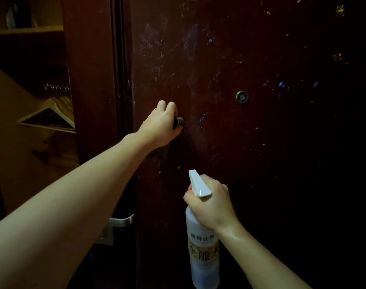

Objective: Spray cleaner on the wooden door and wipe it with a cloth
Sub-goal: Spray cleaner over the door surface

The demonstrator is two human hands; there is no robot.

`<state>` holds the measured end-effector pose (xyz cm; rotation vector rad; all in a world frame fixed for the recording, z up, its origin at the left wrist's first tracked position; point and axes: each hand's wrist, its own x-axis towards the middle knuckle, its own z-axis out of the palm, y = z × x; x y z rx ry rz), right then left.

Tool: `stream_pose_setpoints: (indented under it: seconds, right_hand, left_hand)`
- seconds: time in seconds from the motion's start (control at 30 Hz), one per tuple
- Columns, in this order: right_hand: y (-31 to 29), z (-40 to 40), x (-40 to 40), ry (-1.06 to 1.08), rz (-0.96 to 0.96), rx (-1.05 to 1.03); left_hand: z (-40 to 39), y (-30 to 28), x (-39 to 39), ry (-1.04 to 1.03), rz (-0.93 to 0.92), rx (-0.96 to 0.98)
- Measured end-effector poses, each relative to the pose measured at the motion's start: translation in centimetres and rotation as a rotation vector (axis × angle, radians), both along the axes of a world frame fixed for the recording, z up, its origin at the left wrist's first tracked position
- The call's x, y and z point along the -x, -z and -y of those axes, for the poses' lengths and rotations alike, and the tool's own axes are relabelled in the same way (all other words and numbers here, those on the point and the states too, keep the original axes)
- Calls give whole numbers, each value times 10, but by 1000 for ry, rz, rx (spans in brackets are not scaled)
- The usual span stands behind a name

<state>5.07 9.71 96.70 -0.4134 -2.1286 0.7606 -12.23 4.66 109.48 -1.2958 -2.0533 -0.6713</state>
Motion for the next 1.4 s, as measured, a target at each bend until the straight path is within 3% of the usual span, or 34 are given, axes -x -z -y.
stream_pose_setpoints:
  seconds: [0.47, 0.63, 0.83, 0.97, 1.4]
  right_hand:
    - [19, 14, 22, -65, 64, 49]
    - [21, 2, 17, 20, 16, 90]
    - [8, -24, -15, 183, -174, 121]
    - [-4, -39, -38, 223, -158, 116]
    - [-21, -57, -89, 276, -186, 75]
  left_hand:
    - [1, 4, 0, -15, -35, 33]
    - [1, 8, -6, -80, -54, 22]
    - [-13, 21, -21, -283, -79, -51]
    - [-21, 21, -27, -351, -59, -73]
    - [-19, 14, -42, -331, 38, -71]
